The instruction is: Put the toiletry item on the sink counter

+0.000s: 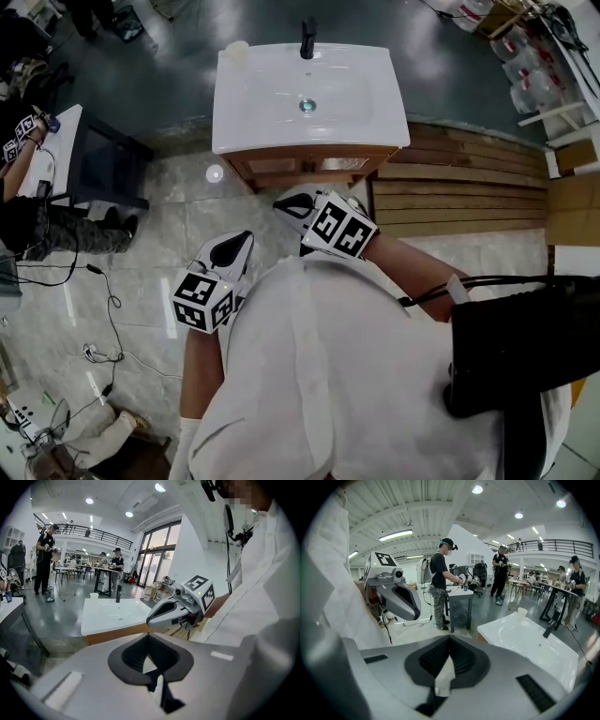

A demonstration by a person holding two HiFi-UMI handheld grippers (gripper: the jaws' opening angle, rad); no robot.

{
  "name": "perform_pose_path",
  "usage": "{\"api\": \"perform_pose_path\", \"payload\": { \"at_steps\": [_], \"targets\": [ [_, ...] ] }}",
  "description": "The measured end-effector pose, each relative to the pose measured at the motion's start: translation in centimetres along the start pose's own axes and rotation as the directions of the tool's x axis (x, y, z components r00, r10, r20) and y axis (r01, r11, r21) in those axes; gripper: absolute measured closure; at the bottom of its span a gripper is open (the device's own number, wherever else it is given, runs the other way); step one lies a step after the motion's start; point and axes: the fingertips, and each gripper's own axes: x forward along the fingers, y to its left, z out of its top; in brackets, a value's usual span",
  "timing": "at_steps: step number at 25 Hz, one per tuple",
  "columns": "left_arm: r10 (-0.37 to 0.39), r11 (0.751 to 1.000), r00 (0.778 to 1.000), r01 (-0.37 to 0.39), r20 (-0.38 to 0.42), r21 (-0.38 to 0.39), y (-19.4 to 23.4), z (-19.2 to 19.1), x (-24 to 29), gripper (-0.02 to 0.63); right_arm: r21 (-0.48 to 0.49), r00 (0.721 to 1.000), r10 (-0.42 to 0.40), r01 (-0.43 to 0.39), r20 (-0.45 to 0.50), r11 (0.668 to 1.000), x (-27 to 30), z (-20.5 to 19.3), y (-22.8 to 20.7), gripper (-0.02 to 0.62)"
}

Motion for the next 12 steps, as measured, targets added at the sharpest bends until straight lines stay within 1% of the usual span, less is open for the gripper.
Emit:
{"api": "perform_pose_path", "payload": {
  "at_steps": [12],
  "targets": [
    [-0.002,1.000,1.000,0.002,-0.020,-0.018,1.4,0.4,1.3,0.600,0.011,1.000,0.012,-0.012,-0.005,1.000,0.9,0.0,-2.2,0.589]
  ]
}}
